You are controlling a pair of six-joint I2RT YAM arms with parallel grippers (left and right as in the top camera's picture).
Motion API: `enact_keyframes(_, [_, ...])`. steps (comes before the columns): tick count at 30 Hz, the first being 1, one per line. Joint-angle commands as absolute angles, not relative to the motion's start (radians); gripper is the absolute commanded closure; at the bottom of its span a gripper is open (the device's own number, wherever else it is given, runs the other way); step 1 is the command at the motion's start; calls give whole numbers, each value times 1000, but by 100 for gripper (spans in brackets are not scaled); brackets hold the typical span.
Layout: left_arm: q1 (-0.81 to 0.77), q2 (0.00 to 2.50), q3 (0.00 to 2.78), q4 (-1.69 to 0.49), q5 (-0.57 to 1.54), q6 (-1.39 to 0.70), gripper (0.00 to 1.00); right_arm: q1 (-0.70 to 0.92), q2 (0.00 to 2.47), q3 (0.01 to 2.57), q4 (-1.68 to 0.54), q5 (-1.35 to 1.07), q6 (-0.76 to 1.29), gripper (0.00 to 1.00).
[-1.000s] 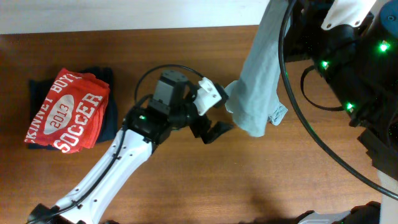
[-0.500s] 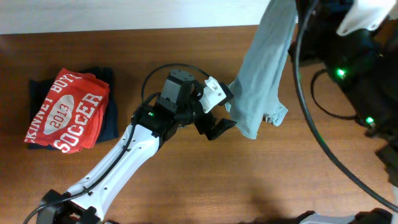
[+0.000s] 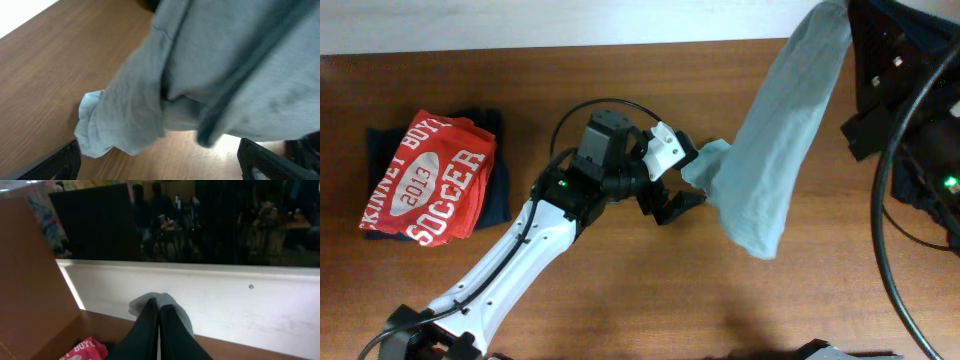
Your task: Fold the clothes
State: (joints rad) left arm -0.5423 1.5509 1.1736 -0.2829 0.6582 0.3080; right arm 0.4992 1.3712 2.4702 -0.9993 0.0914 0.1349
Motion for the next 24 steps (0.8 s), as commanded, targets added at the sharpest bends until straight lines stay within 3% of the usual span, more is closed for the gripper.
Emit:
enact_keyframes(1, [-541,1558,1190,-278,772,323,1,504,1364,2474,-982,59,127,96])
enact_keyframes(9, [-541,1558,1190,-299,979,323,2,504,1365,2473,-966,60,127,96])
enact_keyframes(15, [-541,1558,1190,-372,980,332,8,504,1365,2473,-951,64,108,96])
enact_keyframes(24, [-541,1558,1190,-371,980,332,34,504,1365,2473,-943,65,108,96])
